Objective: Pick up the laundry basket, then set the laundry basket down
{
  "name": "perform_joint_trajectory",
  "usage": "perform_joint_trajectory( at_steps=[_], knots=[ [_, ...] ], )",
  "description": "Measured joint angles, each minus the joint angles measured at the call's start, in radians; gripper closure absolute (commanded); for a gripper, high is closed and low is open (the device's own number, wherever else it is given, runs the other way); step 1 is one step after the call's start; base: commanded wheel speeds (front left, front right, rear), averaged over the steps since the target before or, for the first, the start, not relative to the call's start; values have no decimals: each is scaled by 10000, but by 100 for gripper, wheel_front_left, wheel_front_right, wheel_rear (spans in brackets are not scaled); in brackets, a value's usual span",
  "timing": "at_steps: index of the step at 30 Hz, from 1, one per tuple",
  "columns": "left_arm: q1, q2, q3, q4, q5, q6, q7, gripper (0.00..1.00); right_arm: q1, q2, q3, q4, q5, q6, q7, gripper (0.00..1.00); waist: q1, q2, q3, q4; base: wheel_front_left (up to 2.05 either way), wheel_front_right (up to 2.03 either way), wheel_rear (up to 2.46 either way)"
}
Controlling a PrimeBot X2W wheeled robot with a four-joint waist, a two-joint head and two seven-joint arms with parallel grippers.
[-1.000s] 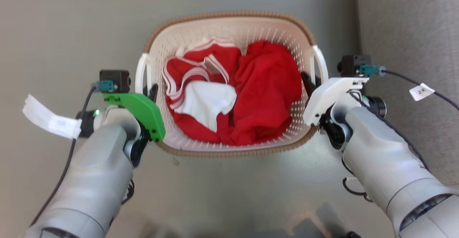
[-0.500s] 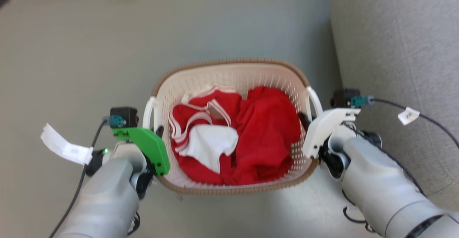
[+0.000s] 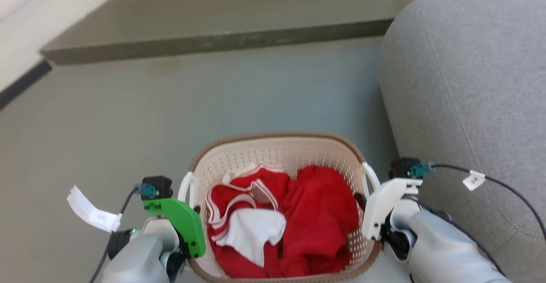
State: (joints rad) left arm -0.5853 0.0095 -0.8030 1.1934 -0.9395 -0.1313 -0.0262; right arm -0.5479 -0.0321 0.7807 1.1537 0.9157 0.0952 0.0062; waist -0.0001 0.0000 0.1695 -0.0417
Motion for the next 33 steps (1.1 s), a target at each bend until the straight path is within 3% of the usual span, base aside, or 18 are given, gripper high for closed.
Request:
perform_joint_trajectory(
  at_steps=[11,33],
  knots=[
    [170,-71,-15,253,-255,-2,359,100,241,2,255,-8,198,2,430,100,-1,0,-984,-62,0,0,0],
    [182,-75,-42,301,-408,-2,531,100,244,-25,635,-21,462,2,665,100,0,0,-1147,-108,0,0,0]
  ],
)
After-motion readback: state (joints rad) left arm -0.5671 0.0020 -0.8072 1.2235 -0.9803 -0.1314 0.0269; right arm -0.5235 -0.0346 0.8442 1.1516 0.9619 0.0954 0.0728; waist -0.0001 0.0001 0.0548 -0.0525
